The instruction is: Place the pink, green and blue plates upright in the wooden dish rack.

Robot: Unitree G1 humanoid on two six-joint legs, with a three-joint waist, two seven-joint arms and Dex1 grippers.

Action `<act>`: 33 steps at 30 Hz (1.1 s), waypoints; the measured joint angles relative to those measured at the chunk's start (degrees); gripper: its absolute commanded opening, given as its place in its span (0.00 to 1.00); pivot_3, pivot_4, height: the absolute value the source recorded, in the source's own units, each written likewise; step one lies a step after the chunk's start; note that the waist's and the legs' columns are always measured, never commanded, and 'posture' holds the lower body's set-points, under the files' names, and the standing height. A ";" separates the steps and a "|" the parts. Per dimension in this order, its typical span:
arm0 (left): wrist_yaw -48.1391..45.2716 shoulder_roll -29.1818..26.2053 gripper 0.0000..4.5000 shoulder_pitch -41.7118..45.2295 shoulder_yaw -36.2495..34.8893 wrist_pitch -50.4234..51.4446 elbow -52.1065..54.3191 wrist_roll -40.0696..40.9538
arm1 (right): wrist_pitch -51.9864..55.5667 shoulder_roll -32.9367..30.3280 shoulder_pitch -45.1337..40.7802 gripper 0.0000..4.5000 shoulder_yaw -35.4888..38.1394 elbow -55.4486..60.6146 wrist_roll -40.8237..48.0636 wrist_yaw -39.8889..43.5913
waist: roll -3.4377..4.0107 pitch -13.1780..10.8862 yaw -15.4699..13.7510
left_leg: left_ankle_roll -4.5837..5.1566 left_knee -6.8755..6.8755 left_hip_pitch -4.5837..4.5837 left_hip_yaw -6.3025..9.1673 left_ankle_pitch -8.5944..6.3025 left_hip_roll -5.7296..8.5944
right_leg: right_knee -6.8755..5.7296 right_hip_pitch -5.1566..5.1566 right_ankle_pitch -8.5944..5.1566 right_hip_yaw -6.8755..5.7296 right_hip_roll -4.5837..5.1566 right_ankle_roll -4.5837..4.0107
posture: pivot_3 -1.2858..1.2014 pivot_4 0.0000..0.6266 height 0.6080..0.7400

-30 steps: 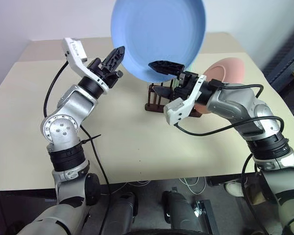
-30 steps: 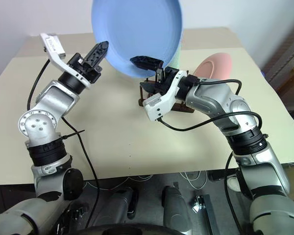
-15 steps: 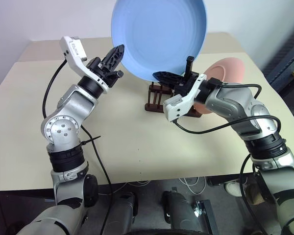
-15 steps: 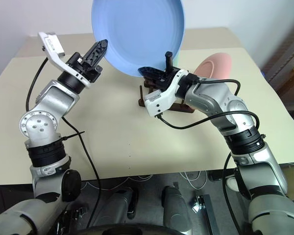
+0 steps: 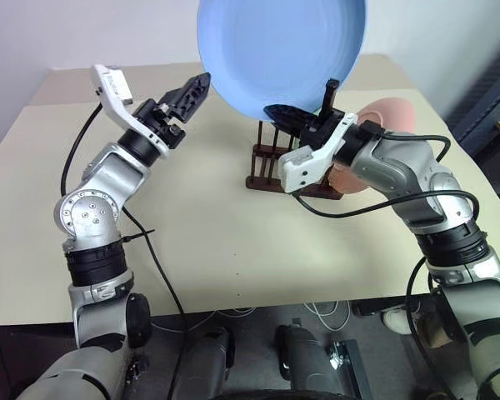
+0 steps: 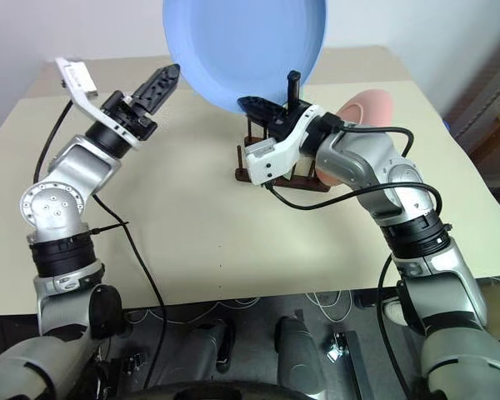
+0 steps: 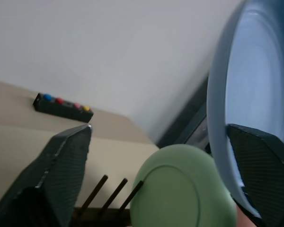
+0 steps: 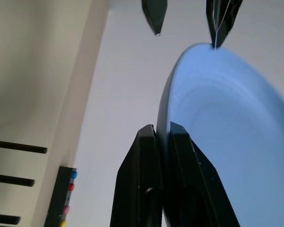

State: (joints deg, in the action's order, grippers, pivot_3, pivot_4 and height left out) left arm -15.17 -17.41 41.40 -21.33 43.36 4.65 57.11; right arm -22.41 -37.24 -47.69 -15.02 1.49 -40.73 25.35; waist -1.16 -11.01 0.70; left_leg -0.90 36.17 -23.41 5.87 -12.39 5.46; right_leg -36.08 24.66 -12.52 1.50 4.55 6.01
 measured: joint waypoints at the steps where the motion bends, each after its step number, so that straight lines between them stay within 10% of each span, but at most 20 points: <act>1: -1.06 -1.35 1.00 -0.01 -0.25 -0.02 -0.99 -0.04 | 0.85 0.03 -0.24 0.00 0.17 -0.24 -0.24 -0.66 | 0.00 0.00 0.00 | 0.00 0.00 0.00 0.00 0.00 0.00 | 0.00 0.00 0.00 0.00 0.00 0.00 | 0.52 0.24 1.00; 16: -23.70 -14.00 1.00 -3.49 4.83 -12.78 -10.23 -15.46 | 41.91 26.70 -13.01 0.00 21.29 1.78 45.82 0.69 | 0.03 -0.01 0.04 | 0.08 -0.12 -0.01 0.13 -0.05 -0.04 | 0.00 0.06 0.02 -0.02 0.01 -0.05 | 0.52 0.24 1.00; 24: -35.98 -17.59 1.00 -10.34 9.04 -22.43 -6.96 -21.85 | 65.59 33.35 -19.96 0.00 42.49 2.31 80.09 -13.44 | 0.12 0.00 0.30 | 0.18 -0.36 -0.01 0.15 -0.11 -0.12 | -0.02 0.23 0.10 0.00 0.05 -0.19 | 0.52 0.24 1.00; 33: -43.99 -20.84 1.00 -10.40 9.31 -19.41 -4.49 -19.91 | 75.53 36.15 -19.75 0.00 47.56 0.35 101.73 -29.06 | 0.22 -0.02 0.56 | 0.17 -0.52 -0.03 0.12 -0.08 -0.15 | -0.03 0.34 0.10 0.02 0.02 -0.20 | 0.52 0.24 1.00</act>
State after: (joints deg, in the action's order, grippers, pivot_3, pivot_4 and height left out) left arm -59.16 -38.25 30.99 -12.02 23.95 0.16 37.20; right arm 53.12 -1.08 -67.45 32.54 1.84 61.00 -3.71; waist -0.94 -11.03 1.26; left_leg -0.73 35.65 -23.43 5.99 -12.47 5.31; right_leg -36.11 25.00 -12.43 1.52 4.57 5.81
